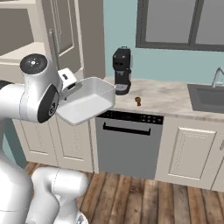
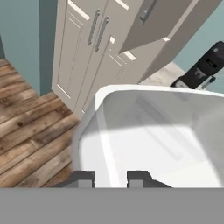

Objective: Retrieve the tupperware from the cabinet, then place the raw meat into the tupperware to avoid contamination.

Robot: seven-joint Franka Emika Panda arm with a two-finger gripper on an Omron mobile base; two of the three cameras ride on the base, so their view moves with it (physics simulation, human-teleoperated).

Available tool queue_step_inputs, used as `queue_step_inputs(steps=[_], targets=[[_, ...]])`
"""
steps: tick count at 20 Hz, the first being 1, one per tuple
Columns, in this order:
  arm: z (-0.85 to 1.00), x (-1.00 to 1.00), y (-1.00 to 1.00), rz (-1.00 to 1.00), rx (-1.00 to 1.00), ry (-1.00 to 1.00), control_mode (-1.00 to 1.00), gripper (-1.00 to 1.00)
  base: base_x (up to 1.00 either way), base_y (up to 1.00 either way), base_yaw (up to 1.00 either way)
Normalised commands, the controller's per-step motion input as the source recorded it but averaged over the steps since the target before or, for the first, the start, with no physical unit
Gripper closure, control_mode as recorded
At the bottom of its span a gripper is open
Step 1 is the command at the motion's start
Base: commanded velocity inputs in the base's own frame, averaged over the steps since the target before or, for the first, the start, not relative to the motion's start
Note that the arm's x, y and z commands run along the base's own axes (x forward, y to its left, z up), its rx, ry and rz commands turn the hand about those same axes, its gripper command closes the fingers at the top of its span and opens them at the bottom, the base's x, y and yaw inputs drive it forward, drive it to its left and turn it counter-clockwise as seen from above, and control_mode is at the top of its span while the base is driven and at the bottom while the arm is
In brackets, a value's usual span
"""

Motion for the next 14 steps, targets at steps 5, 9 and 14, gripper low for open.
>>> queue_step_inputs(steps=[5, 9, 14], targets=[[0.00, 0.00, 0.00, 0.00, 0.00, 0.00, 1.00, 1.00, 0.18, -0.39, 0.00], [0.00, 0.00, 0.00, 0.00, 0.00, 0.00, 1.00, 1.00, 0.22, -0.42, 0.00], [0.00, 0.00, 0.00, 0.00, 0.00, 0.00, 1.00, 1.00, 0.29, -0.41, 0.00]])
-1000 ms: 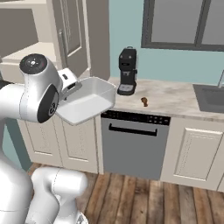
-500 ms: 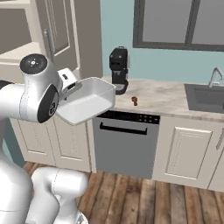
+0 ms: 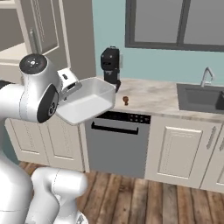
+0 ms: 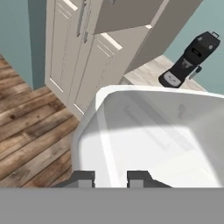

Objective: Retrieve the tupperware from the cabinet, then place the raw meat into the tupperware to avoid contamination.

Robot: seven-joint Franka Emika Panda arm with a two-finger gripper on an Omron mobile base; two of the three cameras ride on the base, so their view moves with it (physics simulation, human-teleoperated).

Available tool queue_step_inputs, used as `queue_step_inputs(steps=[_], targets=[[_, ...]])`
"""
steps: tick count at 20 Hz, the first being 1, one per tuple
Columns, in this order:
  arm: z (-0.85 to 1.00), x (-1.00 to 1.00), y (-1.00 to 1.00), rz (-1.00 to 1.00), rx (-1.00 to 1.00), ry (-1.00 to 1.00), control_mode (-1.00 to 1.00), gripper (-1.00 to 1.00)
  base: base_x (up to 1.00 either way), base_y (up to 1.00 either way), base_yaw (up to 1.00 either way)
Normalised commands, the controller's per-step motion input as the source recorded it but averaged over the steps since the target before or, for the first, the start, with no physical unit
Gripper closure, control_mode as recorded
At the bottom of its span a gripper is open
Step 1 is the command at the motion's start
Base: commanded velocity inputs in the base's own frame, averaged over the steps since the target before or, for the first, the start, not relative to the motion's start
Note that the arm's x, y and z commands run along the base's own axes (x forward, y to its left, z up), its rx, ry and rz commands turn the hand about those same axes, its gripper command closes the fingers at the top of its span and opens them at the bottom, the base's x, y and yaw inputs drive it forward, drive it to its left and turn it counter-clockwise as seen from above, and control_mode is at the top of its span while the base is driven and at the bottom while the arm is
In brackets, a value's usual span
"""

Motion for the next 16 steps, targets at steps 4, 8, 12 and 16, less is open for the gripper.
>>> queue_step_inputs(steps=[4, 8, 12, 16], targets=[[0.00, 0.00, 0.00, 0.00, 0.00, 0.00, 1.00, 1.00, 0.26, -0.38, 0.01], [0.00, 0.00, 0.00, 0.00, 0.00, 0.00, 1.00, 1.00, 0.30, -0.31, 0.00], [0.00, 0.00, 0.00, 0.00, 0.00, 0.00, 1.00, 1.00, 0.35, -0.22, 0.00], [0.00, 0.00, 0.00, 0.00, 0.00, 0.00, 1.00, 1.00, 0.39, -0.19, 0.00]])
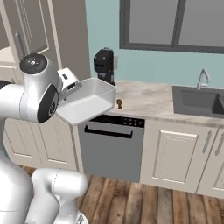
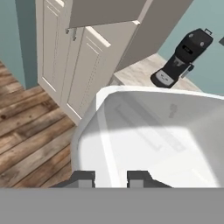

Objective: Retrieve the tupperware from the cabinet, then place the raw meat into the tupperware to avoid contamination.

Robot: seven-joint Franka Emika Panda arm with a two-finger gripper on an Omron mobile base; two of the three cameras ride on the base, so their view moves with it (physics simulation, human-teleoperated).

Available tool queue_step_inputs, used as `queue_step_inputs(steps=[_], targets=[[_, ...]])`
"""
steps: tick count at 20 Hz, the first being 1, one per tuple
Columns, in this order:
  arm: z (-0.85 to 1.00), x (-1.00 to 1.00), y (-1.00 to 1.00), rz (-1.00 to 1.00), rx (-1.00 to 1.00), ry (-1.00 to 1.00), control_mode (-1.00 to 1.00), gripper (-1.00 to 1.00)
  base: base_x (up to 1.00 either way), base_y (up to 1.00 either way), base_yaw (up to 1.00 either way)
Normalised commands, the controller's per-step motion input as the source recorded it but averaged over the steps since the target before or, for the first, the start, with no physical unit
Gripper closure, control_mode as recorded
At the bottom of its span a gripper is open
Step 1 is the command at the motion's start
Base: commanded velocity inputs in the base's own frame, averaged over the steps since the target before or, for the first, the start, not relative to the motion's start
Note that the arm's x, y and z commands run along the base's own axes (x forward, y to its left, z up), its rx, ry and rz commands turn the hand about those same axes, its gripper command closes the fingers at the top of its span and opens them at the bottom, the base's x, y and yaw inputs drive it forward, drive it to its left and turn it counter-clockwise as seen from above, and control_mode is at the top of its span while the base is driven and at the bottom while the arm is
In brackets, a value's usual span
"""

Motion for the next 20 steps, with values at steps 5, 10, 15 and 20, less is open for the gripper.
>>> queue_step_inputs(steps=[5, 10, 15, 20], targets=[[0.00, 0.00, 0.00, 0.00, 0.00, 0.00, 1.00, 1.00, 0.40, -0.19, 0.00], [0.00, 0.00, 0.00, 0.00, 0.00, 0.00, 1.00, 1.00, 0.44, -0.24, 0.00], [0.00, 0.00, 0.00, 0.00, 0.00, 0.00, 1.00, 1.00, 0.48, -0.22, 0.00], [0.00, 0.00, 0.00, 0.00, 0.00, 0.00, 1.00, 1.00, 0.50, -0.17, 0.00]])
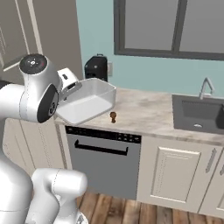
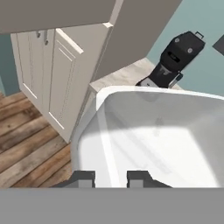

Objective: Retrieve the tupperware from the cabinet, then place the raw meat into the tupperware to avoid contamination.

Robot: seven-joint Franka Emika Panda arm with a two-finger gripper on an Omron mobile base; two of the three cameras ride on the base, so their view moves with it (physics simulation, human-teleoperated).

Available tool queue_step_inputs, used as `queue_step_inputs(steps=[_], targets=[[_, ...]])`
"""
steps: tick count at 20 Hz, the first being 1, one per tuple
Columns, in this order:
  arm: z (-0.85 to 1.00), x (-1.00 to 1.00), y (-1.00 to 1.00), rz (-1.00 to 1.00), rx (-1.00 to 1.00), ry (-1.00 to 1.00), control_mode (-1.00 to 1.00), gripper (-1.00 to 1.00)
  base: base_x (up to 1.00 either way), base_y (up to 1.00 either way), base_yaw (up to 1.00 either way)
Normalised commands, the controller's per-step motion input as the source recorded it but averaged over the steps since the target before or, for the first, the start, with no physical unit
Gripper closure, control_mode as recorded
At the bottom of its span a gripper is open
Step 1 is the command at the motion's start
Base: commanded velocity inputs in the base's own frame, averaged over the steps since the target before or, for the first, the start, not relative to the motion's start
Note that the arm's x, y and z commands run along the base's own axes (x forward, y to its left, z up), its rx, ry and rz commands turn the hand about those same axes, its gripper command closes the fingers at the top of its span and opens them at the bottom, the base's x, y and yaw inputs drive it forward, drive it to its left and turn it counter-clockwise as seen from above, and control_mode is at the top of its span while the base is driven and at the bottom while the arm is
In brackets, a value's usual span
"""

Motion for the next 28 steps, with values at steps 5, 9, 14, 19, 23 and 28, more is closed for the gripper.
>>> queue_step_inputs(steps=[5, 9, 14, 19, 23, 28], targets=[[0.00, 0.00, 0.00, 0.00, 0.00, 0.00, 1.00, 1.00, 0.51, -0.13, 0.00], [0.00, 0.00, 0.00, 0.00, 0.00, 0.00, 1.00, 1.00, 0.54, -0.15, 0.00], [0.00, 0.00, 0.00, 0.00, 0.00, 0.00, 1.00, 1.00, 0.49, -0.20, 0.00], [0.00, 0.00, 0.00, 0.00, 0.00, 0.00, 1.00, 1.00, 0.32, -0.33, 0.00], [0.00, 0.00, 0.00, 0.00, 0.00, 0.00, 1.00, 1.00, 0.24, -0.33, -0.01], [0.00, 0.00, 0.00, 0.00, 0.00, 0.00, 1.00, 1.00, 0.23, -0.31, -0.04]])
